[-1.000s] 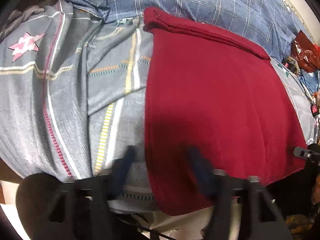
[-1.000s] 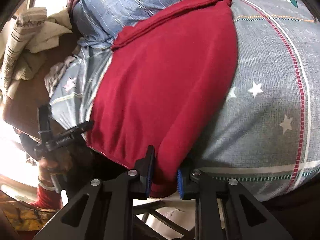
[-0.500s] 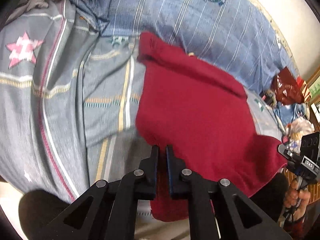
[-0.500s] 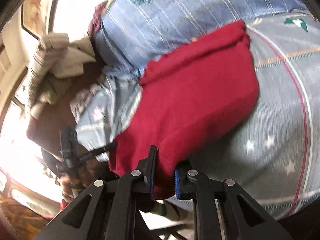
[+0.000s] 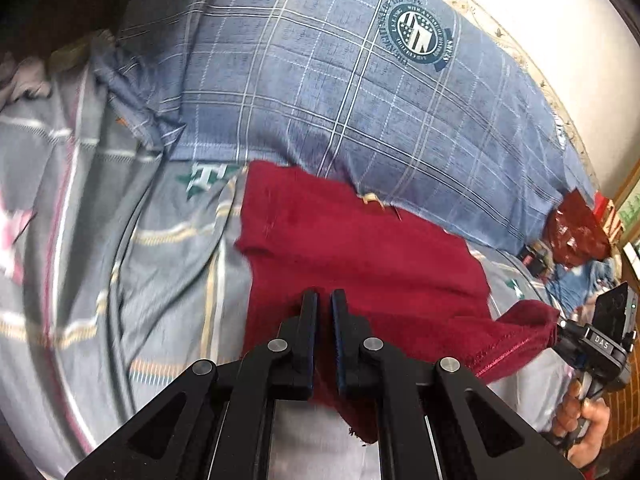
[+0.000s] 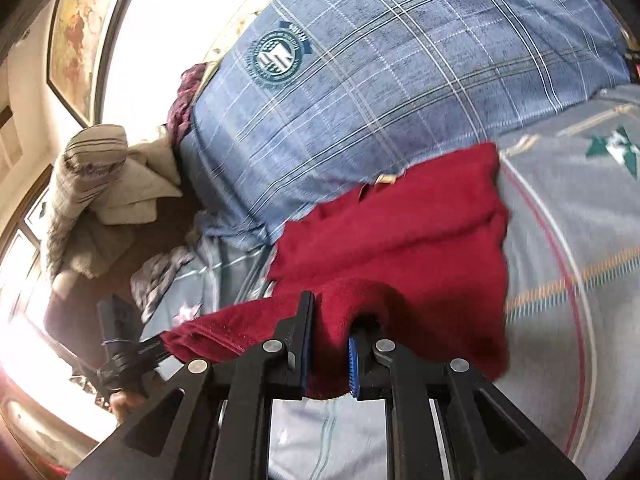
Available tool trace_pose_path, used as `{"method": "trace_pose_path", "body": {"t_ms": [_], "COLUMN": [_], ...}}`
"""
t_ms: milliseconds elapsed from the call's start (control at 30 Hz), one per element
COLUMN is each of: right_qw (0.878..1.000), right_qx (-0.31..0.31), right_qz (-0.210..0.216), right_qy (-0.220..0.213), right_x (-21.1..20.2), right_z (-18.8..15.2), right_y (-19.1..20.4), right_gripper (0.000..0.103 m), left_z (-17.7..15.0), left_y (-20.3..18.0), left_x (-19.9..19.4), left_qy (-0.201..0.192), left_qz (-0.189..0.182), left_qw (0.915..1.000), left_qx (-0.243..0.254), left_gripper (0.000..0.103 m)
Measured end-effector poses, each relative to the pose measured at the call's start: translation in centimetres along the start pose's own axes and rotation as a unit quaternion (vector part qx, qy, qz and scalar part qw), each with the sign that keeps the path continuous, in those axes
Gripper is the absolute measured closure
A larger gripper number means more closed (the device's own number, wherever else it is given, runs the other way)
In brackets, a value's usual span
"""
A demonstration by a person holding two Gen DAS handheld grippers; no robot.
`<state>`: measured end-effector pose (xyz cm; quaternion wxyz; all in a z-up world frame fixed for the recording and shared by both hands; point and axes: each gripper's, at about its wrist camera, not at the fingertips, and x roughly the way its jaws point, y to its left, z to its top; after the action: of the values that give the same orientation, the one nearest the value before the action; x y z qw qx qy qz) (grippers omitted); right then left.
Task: Fold small clothes
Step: 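Grasp the hem with both grippers and lift it toward the collar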
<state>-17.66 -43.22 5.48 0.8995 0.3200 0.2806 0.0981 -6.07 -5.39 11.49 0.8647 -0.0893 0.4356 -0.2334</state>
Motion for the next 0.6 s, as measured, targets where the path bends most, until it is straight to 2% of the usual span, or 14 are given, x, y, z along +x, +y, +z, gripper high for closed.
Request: {"method": "trace_pose_path", "body": {"t_ms": [200, 367, 500, 533, 567, 600], "right_qw": [1.000, 0.999, 0.998, 0.997, 0.996, 0.994], "right_qx": [0.000, -0.003, 0.015, 0.028, 0.037, 0.040], "right_qz": [-0.026, -0.043, -0.060, -0.071, -0.084, -0.096], "right_qy": [-0.005, -0.006, -0.003, 0.002, 0.011, 0.023], "right_x": [3.4, 6.2, 9.6, 10.7, 11.5, 12.3], "right_z": [4.3, 8.0, 10.8, 11.4, 11.7, 12.0], "right_y": [-1.6, -3.2, -5.1, -6.0, -6.8, -7.3], "right_gripper": [0.090, 0.090, 0.087, 0.084, 0.082, 0.074], "left_z": [4.7, 8.3, 10.2, 10.5, 10.8, 11.1], "left_y": [-0.2, 0.5, 1.9, 2.3, 2.8, 3.3], "left_x": [5.3, 11.1, 15.7, 16.4, 16.9, 17.2], "left_qy": [-0.014, -0.003, 0.010, 0.013, 0.018, 0.019], "left_qz": [0.027, 0.046, 0.064, 0.071, 0.077, 0.080], "left_qw": [0.9995, 0.9984, 0.9958, 0.9949, 0.9938, 0.9930], "left_qx": [-0.013, -0.034, -0.065, -0.071, -0.077, -0.085], "left_gripper": [0.097, 0.097, 0.092, 0.089, 0.071, 0.057]}}
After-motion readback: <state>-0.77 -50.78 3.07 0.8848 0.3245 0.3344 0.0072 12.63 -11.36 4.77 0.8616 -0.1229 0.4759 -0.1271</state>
